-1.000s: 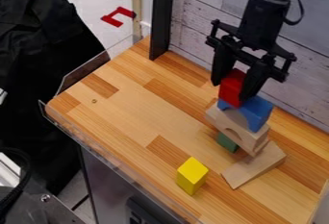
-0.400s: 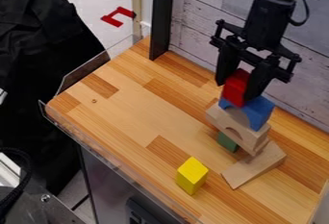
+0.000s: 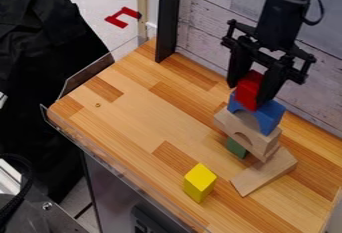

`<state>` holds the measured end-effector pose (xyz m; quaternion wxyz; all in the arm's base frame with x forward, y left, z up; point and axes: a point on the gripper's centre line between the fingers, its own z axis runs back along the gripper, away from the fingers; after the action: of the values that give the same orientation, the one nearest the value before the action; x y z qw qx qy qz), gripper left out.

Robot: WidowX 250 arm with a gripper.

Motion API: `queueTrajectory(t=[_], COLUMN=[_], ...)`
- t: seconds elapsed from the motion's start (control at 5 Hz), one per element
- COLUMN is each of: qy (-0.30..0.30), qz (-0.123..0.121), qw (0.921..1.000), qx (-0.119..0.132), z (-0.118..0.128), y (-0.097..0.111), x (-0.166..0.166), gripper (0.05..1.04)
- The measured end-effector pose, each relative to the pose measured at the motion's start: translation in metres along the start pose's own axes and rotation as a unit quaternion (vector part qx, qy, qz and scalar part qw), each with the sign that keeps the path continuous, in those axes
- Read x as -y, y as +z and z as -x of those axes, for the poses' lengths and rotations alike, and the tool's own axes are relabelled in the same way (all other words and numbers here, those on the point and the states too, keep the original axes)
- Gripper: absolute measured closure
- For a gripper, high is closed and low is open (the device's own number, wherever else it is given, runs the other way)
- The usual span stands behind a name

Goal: Put the red cube on top of the blue arch

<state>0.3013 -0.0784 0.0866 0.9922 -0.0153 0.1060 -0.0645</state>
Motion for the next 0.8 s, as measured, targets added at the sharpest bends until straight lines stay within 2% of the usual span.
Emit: queueTrajectory(t=[0.2,0.4,0.6,0.8], qy=[-0.002,-0.002,0.003,0.012], qz=[0.003,0.006,0.007,0.011], qw=[1.0,1.0,0.9998,0.9997], qx=[-0.003,-0.003,-0.017,-0.02], z=[-0.0011,-0.0023,-0.0032,-0.0027], y=[-0.0006,-0.0013,-0.0067,-0.0068], x=[0.0018,0.003,0.003,0.0001], gripper=[0.525,0.465,0.177,0.079])
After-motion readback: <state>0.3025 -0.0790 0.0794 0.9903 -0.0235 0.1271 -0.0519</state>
